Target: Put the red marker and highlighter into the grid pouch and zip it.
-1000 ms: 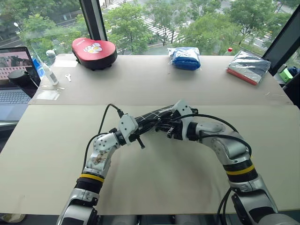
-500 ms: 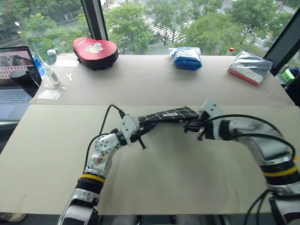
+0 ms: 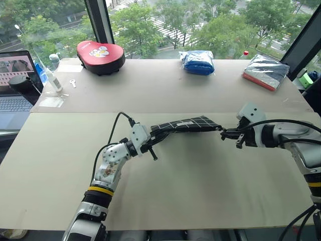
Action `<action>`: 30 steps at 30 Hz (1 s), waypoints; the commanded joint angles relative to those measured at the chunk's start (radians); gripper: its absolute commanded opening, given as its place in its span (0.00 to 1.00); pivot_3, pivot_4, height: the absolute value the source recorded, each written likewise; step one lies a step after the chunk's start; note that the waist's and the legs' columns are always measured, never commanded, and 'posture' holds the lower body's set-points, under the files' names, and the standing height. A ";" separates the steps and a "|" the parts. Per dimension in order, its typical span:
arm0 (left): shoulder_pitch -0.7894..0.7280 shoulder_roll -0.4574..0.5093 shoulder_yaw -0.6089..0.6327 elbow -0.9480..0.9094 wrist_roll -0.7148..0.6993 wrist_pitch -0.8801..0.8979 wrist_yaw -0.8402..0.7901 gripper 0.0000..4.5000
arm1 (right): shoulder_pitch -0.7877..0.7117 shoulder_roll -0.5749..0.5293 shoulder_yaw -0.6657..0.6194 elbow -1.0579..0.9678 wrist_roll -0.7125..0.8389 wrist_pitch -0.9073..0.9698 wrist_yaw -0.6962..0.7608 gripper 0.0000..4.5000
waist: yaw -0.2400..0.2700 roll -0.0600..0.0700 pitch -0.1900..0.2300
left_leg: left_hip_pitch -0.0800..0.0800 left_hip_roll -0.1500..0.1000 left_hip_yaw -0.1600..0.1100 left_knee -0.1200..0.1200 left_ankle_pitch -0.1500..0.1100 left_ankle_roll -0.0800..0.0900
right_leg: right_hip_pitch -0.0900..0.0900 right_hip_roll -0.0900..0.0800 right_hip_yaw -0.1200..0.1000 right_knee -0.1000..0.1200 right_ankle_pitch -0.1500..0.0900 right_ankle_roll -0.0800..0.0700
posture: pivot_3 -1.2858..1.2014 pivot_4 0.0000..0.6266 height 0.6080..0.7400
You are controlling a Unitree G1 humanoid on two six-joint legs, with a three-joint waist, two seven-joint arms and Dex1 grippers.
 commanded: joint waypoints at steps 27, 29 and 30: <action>-0.008 0.028 -0.014 -0.004 -0.013 -0.084 -0.101 0.00 | 0.378 -0.141 -0.458 -0.189 0.259 0.052 0.271 0.81 | 0.002 0.000 0.000 | 0.001 0.000 0.000 0.001 -0.004 0.007 | 0.001 0.000 0.000 0.000 0.000 0.000 | 0.52 0.24 1.00; -0.012 0.044 -0.021 0.008 -0.007 -0.110 -0.135 0.00 | 0.400 -0.146 -0.490 -0.197 0.275 0.064 0.281 0.81 | 0.003 0.000 0.000 | 0.001 0.001 0.000 0.001 -0.004 0.006 | 0.001 0.000 0.000 0.001 0.000 0.000 | 0.52 0.24 1.00; -0.015 0.054 -0.026 0.015 -0.004 -0.121 -0.151 0.00 | 0.410 -0.147 -0.503 -0.205 0.285 0.074 0.282 0.81 | 0.003 0.000 0.000 | 0.001 0.001 0.000 0.001 -0.004 0.006 | 0.001 0.000 0.000 0.001 0.000 0.000 | 0.52 0.24 1.00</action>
